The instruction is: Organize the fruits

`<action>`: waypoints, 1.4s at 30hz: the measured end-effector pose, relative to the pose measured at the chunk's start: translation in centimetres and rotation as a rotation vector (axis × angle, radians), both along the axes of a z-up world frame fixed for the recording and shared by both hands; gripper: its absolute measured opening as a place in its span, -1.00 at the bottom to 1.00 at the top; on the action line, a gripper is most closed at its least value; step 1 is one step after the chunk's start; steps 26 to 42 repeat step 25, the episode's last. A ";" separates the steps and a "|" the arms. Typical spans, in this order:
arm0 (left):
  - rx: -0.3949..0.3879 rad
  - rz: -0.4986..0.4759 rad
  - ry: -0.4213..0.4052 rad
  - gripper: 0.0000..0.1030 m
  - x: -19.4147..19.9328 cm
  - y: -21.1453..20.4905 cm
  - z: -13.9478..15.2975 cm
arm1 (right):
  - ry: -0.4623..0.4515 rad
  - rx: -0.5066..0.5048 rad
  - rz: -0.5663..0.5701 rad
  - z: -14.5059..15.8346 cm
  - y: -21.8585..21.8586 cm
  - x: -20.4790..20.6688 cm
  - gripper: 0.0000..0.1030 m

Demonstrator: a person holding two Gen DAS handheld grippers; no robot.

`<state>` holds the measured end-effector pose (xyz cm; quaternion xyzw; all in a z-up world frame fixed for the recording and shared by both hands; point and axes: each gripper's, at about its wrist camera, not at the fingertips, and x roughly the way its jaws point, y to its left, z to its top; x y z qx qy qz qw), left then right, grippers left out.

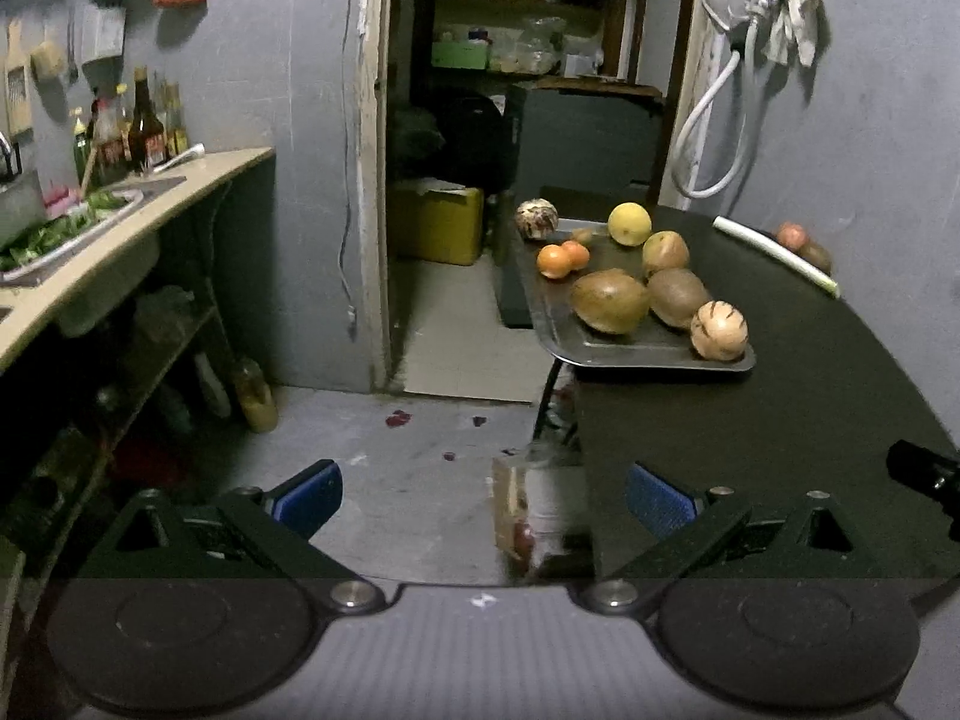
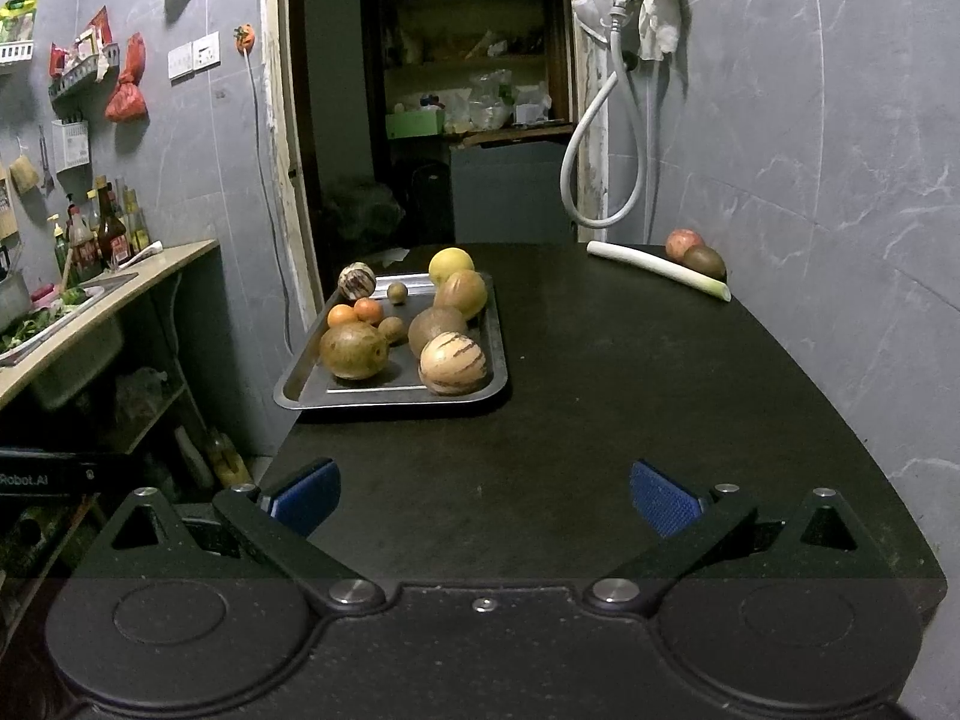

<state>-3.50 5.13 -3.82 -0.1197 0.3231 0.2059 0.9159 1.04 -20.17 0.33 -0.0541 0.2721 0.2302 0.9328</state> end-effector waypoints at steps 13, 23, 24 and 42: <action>-0.032 0.002 0.003 0.99 0.1 0.1 0.3 | 0.002 -0.001 -0.002 0.1 -0.2 0.1 0.99; -0.048 0.004 0.004 0.99 -0.1 0.1 0.3 | 0.008 0.000 -0.008 0.2 -0.8 0.3 0.99; -0.047 0.005 0.005 0.99 -0.1 0.1 0.3 | 0.009 0.000 -0.009 0.2 -0.9 0.3 0.99; -0.047 0.005 0.007 0.99 -0.1 0.0 0.3 | 0.010 0.001 -0.009 0.2 -1.1 0.3 0.99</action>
